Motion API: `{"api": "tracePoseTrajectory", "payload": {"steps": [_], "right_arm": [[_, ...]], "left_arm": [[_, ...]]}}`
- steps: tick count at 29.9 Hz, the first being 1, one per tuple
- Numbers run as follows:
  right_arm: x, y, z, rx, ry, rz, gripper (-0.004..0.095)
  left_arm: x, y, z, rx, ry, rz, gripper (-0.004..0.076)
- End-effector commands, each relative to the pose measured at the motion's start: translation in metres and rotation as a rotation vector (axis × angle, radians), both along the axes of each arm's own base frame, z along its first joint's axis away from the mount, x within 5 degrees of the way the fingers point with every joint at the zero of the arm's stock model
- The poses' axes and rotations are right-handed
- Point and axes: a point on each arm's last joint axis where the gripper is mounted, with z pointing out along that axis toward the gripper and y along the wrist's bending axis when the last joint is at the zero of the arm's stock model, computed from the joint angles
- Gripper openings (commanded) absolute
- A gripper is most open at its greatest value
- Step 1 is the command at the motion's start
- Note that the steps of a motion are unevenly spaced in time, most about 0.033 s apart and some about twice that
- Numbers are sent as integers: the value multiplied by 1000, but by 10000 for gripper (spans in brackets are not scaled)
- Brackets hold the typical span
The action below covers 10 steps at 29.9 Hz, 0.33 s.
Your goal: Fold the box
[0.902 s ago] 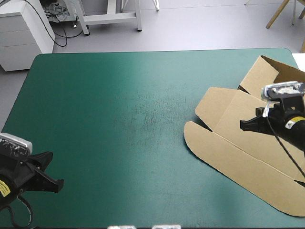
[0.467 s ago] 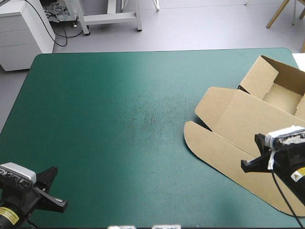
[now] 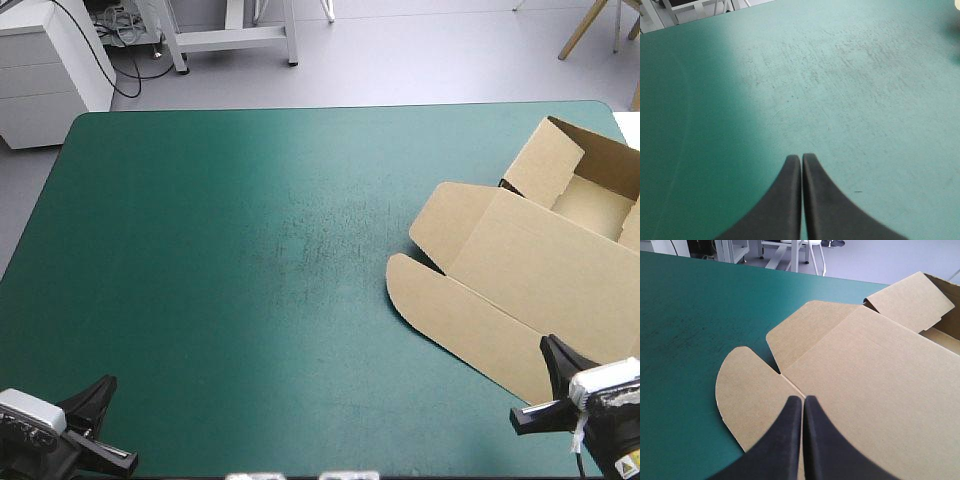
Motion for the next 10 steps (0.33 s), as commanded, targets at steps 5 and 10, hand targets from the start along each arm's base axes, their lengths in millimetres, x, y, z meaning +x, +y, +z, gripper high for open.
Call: {"api": "tracePoseTrajectory", "payload": {"steps": [5,10], "right_arm": [[-24,-2,8,34,-195,-16,-4],[-32,-3,8,39,-241,-27,-4]], "left_arm": [[-2,1,12,-34,-113,-7,-10],[-2,1,12,-34,-113,-7,-10]]}}
